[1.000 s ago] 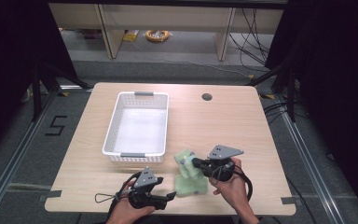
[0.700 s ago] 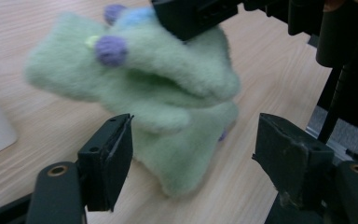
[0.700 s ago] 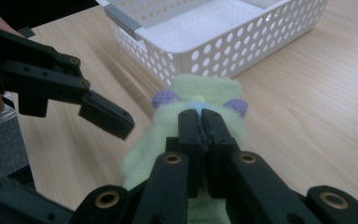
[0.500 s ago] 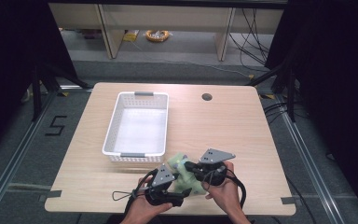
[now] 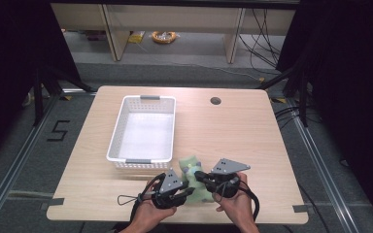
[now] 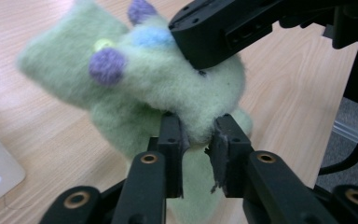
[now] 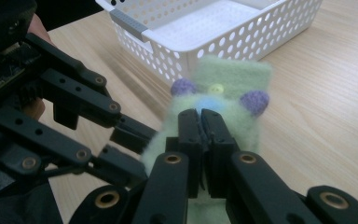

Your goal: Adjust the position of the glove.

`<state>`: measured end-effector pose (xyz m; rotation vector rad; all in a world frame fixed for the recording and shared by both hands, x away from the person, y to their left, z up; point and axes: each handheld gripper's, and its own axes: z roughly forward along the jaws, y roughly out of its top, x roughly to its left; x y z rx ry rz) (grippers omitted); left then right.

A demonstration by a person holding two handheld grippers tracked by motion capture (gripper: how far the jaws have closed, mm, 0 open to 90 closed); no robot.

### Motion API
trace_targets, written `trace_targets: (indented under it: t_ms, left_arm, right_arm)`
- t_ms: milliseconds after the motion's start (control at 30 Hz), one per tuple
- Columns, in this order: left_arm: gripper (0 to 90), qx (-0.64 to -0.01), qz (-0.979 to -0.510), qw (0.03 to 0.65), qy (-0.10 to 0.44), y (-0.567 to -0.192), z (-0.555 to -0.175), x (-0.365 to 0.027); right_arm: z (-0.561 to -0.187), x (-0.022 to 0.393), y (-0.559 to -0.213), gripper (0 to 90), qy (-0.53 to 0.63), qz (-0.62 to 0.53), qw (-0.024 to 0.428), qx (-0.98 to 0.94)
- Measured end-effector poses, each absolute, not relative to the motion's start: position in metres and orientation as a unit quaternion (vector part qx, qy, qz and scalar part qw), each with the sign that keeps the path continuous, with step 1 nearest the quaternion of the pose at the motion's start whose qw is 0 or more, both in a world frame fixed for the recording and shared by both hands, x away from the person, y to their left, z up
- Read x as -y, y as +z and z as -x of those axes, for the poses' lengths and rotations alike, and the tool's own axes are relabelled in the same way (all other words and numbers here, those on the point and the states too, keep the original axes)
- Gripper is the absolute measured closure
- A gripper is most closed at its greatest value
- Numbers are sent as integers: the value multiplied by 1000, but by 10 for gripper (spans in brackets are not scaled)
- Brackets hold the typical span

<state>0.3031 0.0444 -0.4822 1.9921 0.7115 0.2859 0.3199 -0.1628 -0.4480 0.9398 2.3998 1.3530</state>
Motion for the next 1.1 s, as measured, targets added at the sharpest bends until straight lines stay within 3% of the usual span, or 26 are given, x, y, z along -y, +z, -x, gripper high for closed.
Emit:
trace_targets:
  t_ms: [367, 633, 1100]
  left_arm:
    - [778, -247, -847, 463, 84, -483, -293, -55]
    - [778, -254, -851, 457, 55, -493, -292, -59]
    - [777, -251, -857, 446, 54, -495, -296, -59]
  right_arm:
    - [-296, 171, -462, 876, 474, -348, 84, -805]
    - [-287, 174, -475, 866, 466, -349, 59, -811]
    - [-343, 180, -460, 778, 442, -301, 103, -839]
